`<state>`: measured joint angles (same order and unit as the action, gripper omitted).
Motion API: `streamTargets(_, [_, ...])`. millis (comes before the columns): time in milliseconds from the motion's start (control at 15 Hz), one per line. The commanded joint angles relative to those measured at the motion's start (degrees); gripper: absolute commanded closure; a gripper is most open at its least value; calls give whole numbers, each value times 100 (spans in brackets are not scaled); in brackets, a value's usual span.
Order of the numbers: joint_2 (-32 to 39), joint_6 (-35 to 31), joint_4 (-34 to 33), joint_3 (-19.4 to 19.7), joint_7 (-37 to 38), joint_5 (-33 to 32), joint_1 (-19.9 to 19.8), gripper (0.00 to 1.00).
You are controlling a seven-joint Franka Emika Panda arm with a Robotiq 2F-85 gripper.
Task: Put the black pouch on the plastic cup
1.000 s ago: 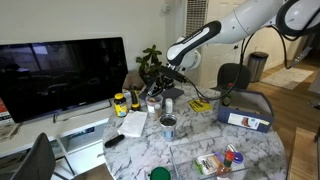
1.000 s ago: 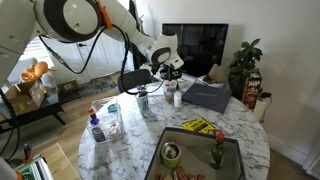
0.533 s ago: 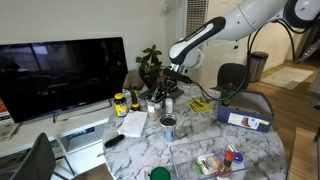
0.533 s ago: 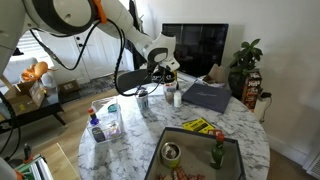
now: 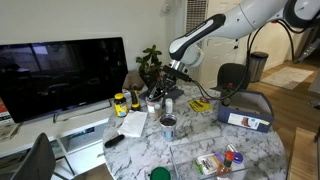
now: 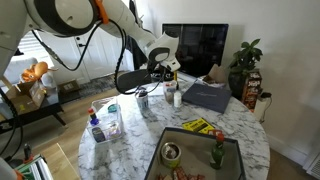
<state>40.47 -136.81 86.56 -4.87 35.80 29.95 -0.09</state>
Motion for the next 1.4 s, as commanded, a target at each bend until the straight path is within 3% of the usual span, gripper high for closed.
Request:
streamTargets(0, [180, 63, -228, 117, 182, -27, 69, 98])
streamTargets(267, [302, 126, -308, 319, 466, -289, 200, 98])
streamTargets(800, [532, 115, -602, 320, 703, -347, 206, 98])
streamTargets(867, [558, 129, -640, 319, 738, -358, 205, 93])
streamTargets(933, [587, 121, -672, 319, 784, -362, 206, 68])
streamTargets(1000, [607, 116, -697, 320, 833, -366, 207, 68])
streamTargets(1333, [636, 80, -762, 305, 941, -361, 191, 32])
